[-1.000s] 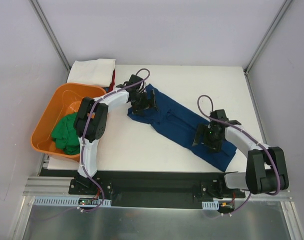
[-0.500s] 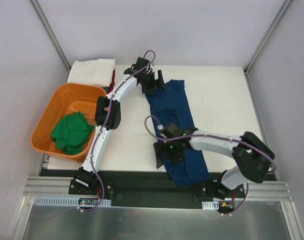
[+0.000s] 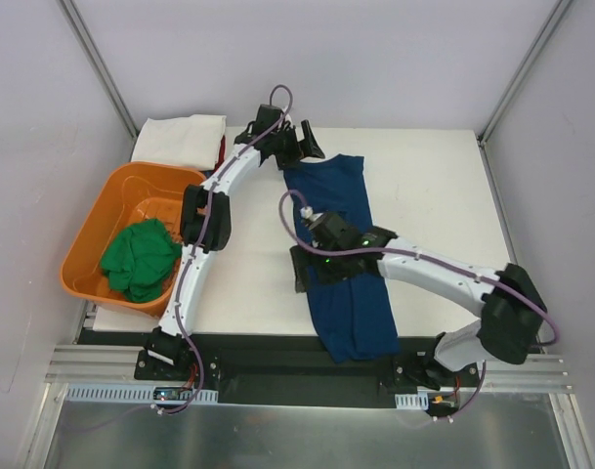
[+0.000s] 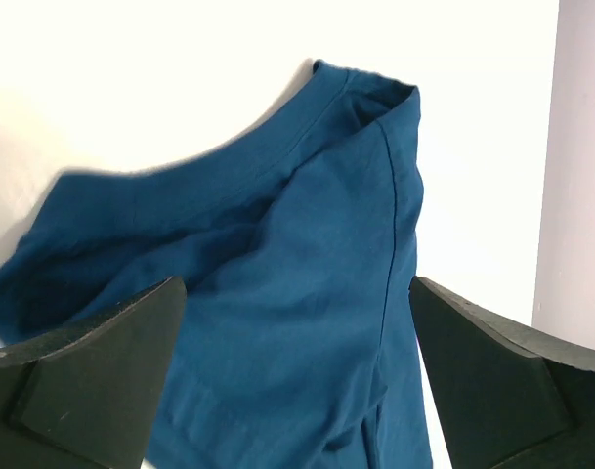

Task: Fold and stack the t-shirts
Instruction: Rotate the tshirt 90 degrees, then grab the bottom of the folded rectangular tshirt with both arms

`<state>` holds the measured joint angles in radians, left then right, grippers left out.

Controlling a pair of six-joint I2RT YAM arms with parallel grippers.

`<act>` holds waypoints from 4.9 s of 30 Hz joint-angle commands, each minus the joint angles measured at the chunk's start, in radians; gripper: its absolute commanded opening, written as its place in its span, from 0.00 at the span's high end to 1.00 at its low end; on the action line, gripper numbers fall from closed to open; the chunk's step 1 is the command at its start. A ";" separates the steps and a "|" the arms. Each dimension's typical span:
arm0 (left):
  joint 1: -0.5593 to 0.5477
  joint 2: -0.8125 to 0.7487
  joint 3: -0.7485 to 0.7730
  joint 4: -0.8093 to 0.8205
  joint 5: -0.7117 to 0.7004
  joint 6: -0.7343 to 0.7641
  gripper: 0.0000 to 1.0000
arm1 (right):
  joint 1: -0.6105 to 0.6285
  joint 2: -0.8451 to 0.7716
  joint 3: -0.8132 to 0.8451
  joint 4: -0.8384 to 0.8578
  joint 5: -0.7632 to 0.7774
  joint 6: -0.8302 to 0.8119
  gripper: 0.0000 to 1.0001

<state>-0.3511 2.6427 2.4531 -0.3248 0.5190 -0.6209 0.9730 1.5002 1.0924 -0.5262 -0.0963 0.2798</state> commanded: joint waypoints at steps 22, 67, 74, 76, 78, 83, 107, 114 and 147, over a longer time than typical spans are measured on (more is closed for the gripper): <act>-0.104 -1.251 -1.353 0.072 -0.218 0.089 0.00 | -0.233 0.170 0.082 -0.258 0.266 -0.002 0.03; -0.150 -1.742 -1.824 0.049 -0.240 -0.079 0.01 | -0.383 0.588 0.987 -0.363 0.130 -0.054 0.03; -0.285 -1.868 -1.916 0.056 -0.332 -0.192 0.01 | -0.375 0.041 0.366 -0.276 0.317 0.034 0.03; -0.373 -1.876 -1.939 0.067 -0.384 -0.221 0.01 | -0.384 -0.126 0.235 -0.239 0.406 0.070 0.03; -0.423 -1.865 -1.971 0.098 -0.410 -0.272 0.01 | -0.419 -0.202 0.102 -0.251 0.428 0.111 0.03; -0.584 -1.776 -1.999 0.199 -0.476 -0.344 0.01 | -0.476 -0.371 -0.077 -0.256 0.388 0.091 0.03; -0.727 -1.343 -1.872 0.322 -0.485 -0.373 0.25 | -0.542 -0.540 -0.379 -0.153 0.285 -0.014 0.03; -0.746 -1.311 -1.872 0.346 -0.435 -0.410 0.38 | -0.557 -0.514 -0.391 -0.130 0.267 -0.028 0.03; -0.792 -1.365 -1.930 0.262 -0.470 -0.507 1.00 | -0.321 -0.497 -0.491 -0.254 -0.014 0.077 0.07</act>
<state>-1.1271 1.3079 0.5327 -0.0444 0.0689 -1.1156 0.5331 1.0119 0.5533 -0.6830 -0.2485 0.2436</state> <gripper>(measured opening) 0.010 0.942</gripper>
